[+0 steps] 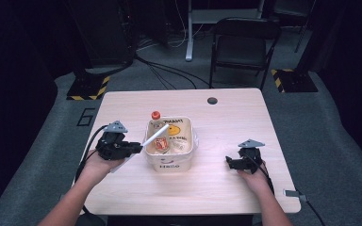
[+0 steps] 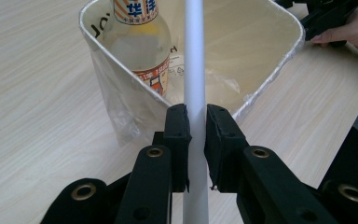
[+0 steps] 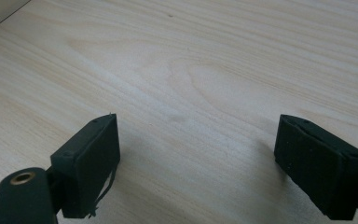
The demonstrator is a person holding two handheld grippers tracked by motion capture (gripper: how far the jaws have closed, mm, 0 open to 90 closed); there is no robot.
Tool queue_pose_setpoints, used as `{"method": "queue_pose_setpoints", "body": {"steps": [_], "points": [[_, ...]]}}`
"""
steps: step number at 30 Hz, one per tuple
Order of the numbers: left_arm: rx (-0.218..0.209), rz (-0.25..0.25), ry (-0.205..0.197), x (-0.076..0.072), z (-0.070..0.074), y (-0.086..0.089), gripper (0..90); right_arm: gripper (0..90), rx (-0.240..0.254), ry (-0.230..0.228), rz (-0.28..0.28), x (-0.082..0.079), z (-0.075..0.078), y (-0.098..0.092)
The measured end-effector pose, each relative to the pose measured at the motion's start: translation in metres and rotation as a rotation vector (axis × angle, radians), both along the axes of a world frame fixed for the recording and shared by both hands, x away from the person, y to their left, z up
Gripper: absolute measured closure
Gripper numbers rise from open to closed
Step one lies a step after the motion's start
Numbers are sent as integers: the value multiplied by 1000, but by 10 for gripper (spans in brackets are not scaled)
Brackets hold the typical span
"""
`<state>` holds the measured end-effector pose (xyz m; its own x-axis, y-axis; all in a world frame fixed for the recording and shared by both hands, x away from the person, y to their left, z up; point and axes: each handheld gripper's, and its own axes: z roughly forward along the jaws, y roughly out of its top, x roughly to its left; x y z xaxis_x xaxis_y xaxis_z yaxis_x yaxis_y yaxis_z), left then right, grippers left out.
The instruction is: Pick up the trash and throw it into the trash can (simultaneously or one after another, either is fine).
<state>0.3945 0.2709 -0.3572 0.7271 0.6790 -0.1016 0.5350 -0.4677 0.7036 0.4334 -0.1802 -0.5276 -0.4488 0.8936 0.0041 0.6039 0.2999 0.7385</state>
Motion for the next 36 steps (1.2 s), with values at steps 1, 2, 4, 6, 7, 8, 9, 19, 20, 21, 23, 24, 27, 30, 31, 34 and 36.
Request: {"method": "queue_pose_setpoints", "body": {"steps": [1, 2, 4, 6, 7, 8, 9, 19, 20, 21, 23, 24, 27, 30, 31, 34, 36], "points": [[-2, -3, -1, 1, 0, -1, 792, 134, 0, 0, 0, 0, 0, 0], [-5, -3, -1, 2, 0, -3, 792, 134, 0, 0, 0, 0, 0, 0], [-10, -7, -2, 4, 1, -5, 792, 134, 0, 0, 0, 0, 0, 0], [-14, -7, -4, 5, 1, -7, 792, 134, 0, 0, 1, 0, 0, 0], [-17, -5, -5, 6, 1, -8, 792, 134, 0, 0, 1, 0, 0, 0], [-18, -7, -2, 7, 1, -9, 792, 134, 0, 0, 0, 0, 0, 0], [-15, -8, -4, 8, 1, -10, 792, 134, 0, 0, 0, 0, 0, 0], [-24, 0, 11, 17, 0, -23, 791, 134, 0, 0, 0, 0, 0, 0], [-23, -2, 18, 19, -1, -24, 791, 134, 0, 0, 1, 0, 0, 0], [-22, -4, 17, 20, -1, -26, 791, 134, 0, 0, 1, 0, 0, 0], [-22, 0, 24, 23, -2, -29, 791, 134, 0, 0, 0, 0, 0, 0], [-20, 0, 27, 25, -2, -30, 791, 134, 0, 0, 0, 0, 0, 0], [-26, 8, 41, 30, -5, -34, 791, 134, 0, 0, 0, 0, 0, 0], [-24, 12, 51, 34, -7, -37, 791, 134, 0, 0, 1, 0, 0, 0], [-18, 10, 53, 36, -7, -38, 791, 134, 0, 0, 0, 0, 0, 0], [-19, 13, 60, 40, -8, -41, 791, 134, 0, 0, 1, 0, 0, 0], [-12, 11, 57, 42, -8, -42, 790, 134, 0, 0, 1, 0, 0, 0]]}}
